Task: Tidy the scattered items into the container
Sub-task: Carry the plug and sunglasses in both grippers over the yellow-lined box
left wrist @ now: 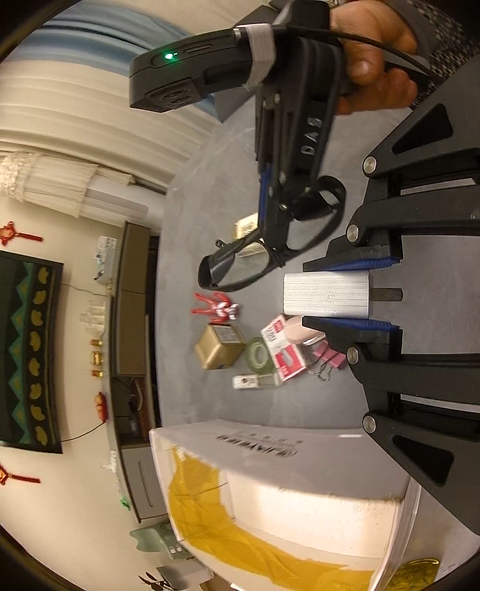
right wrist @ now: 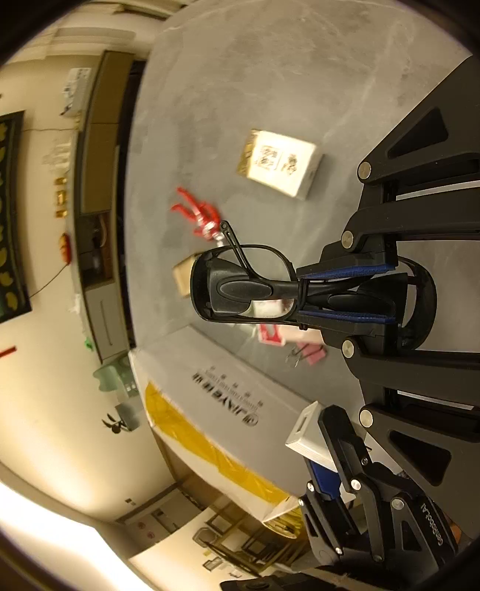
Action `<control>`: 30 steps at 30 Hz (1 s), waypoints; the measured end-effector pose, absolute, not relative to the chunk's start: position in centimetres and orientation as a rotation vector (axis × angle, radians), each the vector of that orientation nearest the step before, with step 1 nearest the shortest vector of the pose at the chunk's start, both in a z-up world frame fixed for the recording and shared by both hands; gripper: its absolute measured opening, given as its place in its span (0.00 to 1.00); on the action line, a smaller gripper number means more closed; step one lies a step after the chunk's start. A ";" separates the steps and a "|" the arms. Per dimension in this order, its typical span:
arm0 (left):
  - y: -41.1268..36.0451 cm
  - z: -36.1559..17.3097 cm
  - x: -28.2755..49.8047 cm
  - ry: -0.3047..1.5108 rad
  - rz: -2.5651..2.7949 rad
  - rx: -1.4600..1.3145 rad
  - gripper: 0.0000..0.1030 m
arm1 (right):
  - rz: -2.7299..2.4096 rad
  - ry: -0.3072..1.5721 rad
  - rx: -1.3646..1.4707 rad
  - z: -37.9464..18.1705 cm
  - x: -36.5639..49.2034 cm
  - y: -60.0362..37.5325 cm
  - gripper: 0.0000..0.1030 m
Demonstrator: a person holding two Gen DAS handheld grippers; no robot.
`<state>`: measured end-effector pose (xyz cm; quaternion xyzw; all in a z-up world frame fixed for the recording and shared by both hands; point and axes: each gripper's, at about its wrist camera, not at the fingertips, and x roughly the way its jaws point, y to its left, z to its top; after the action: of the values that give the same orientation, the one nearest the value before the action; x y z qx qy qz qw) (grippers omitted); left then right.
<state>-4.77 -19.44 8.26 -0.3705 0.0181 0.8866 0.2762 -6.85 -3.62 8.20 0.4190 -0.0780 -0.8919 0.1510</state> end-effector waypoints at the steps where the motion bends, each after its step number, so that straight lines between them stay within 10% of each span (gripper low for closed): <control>1: -19.7 8.7 -4.7 0.041 2.388 -0.982 0.22 | -2.565 -0.219 1.195 8.5 -6.8 -4.0 0.16; 30: -30.6 13.8 -7.0 -0.222 2.586 -0.834 0.22 | -2.563 -0.094 1.010 12.8 -6.6 -14.7 0.16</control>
<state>-7.01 -30.64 13.83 -0.2992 -0.0796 0.9283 0.2060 -6.63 -14.67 12.83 0.3597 -0.0334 -0.9126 0.1913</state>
